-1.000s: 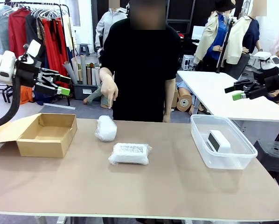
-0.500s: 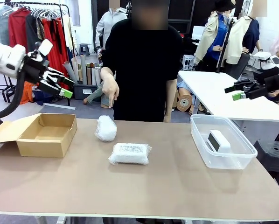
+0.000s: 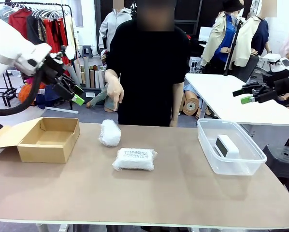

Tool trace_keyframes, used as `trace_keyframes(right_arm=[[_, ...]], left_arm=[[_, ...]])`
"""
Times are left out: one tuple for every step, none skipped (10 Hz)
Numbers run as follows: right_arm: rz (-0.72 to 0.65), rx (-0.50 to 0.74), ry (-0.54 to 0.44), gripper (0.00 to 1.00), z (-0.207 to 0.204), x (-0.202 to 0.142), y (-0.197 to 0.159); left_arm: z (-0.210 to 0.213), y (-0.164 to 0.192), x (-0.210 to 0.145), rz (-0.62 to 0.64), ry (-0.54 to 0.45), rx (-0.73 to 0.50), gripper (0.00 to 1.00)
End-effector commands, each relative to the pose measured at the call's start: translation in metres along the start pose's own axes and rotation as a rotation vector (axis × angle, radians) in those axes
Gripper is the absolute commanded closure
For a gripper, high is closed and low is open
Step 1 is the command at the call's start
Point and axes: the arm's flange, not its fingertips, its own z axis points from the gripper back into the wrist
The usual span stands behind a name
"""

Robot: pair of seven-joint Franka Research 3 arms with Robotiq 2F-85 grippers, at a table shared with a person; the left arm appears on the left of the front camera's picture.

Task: Separate and place wrapped and unwrapped clocks.
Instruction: Pick up the Digital clock indicated by the person.

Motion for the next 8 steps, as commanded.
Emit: trace_keyframes(right_arm=[[-0.003, 0.001, 0.004, 0.0, 0.0, 0.002, 0.001], [-0.003, 0.001, 0.004, 0.0, 0.0, 0.002, 0.001], [-0.003, 0.001, 0.004, 0.0, 0.0, 0.002, 0.001], [-0.003, 0.001, 0.004, 0.0, 0.0, 0.002, 0.001], [-0.003, 0.001, 0.004, 0.0, 0.0, 0.002, 0.001], [-0.003, 0.001, 0.004, 0.0, 0.0, 0.002, 0.001], [-0.003, 0.001, 0.004, 0.0, 0.0, 0.002, 0.001], [-0.003, 0.001, 0.004, 0.0, 0.0, 0.002, 0.001]], left_arm=[[-0.025, 0.005, 0.008, 0.061, 0.162, 0.084, 0.0], [-0.033, 0.013, 0.005, 0.056, 0.236, 0.113, 0.0], [-0.042, 0.018, 0.003, 0.062, 0.275, 0.093, 0.0], [-0.052, 0.022, 0.003, 0.079, 0.273, 0.062, 0.0], [-0.06, 0.025, 0.003, 0.084, 0.226, 0.031, 0.0], [-0.054, 0.024, 0.002, 0.027, 0.108, -0.117, 0.0], [-0.062, 0.018, -0.006, 0.059, 0.261, 0.074, 0.0], [-0.062, 0.018, -0.006, 0.059, 0.261, 0.074, 0.0]])
